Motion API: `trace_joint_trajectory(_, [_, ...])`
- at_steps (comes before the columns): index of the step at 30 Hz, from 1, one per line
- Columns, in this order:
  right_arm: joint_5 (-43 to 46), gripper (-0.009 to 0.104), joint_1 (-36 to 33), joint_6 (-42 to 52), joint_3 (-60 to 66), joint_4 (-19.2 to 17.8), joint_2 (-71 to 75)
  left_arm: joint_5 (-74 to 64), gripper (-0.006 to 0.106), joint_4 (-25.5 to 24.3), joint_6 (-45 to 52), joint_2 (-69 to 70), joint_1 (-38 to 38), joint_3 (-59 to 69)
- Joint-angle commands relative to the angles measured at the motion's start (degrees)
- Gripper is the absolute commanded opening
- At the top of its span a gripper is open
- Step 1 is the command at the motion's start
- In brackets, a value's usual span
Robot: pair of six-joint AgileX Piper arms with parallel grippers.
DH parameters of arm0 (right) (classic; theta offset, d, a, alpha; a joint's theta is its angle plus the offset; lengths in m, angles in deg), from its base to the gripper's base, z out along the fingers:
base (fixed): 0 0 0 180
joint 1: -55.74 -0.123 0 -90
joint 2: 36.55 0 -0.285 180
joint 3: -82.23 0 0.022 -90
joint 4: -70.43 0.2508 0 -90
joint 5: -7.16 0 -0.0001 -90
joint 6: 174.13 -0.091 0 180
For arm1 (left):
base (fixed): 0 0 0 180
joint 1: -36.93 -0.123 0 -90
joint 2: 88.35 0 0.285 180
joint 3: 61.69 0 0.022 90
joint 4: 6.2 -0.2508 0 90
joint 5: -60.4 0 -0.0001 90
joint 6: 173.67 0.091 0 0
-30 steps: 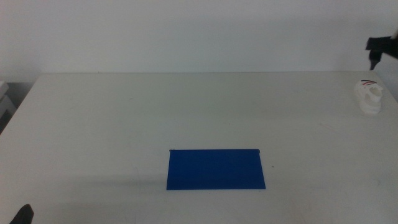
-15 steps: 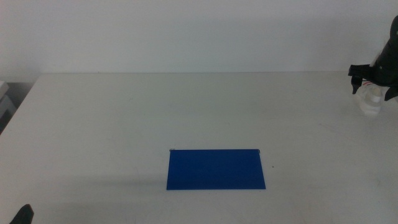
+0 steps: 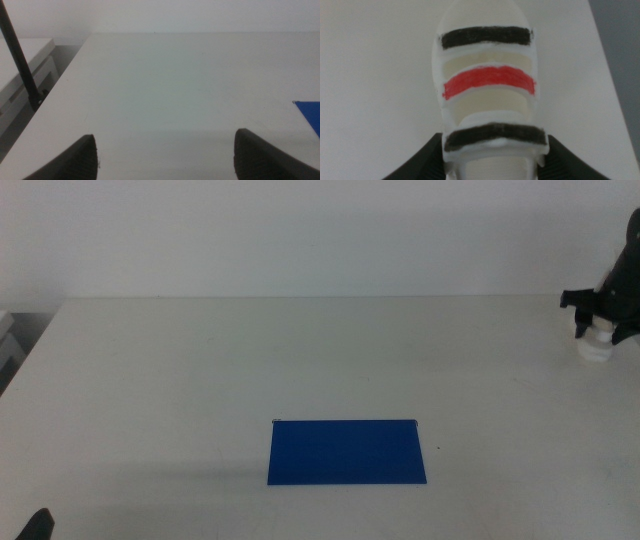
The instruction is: Use one arm to grab the shoe from the table and place it on the mat.
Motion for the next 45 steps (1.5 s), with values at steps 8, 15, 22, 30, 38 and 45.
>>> trace_joint_trajectory(8, [-1.27,-0.004,-10.16,3.93,2.04,1.25,14.62,4.67,0.094,0.48,-0.16,0.79,0.3,0.47])
trace_joint_trajectory(15, [-5.48,-0.004,-21.61,7.82,1.97,2.56,18.96,4.67,0.094,0.48,-0.16,0.79,0.3,0.47])
trace_joint_trajectory(22, [-10.51,-0.004,-31.88,14.41,1.97,2.56,20.98,4.67,0.094,0.48,-0.16,0.79,0.3,0.47])
trace_joint_trajectory(30, [-11.88,-0.004,-39.98,5.96,1.97,2.31,21.22,4.67,0.094,0.48,-0.16,0.79,0.3,0.47])
trace_joint_trajectory(38, [-11.88,-0.004,-44.86,-12.53,1.97,-1.2,21.22,4.67,0.094,0.48,-0.16,0.79,0.3,0.47])
trace_joint_trajectory(45, [-11.93,-0.004,-49.83,-20.66,5.39,-4.47,22.0,4.67,0.094,0.48,-0.16,0.79,0.3,0.47])
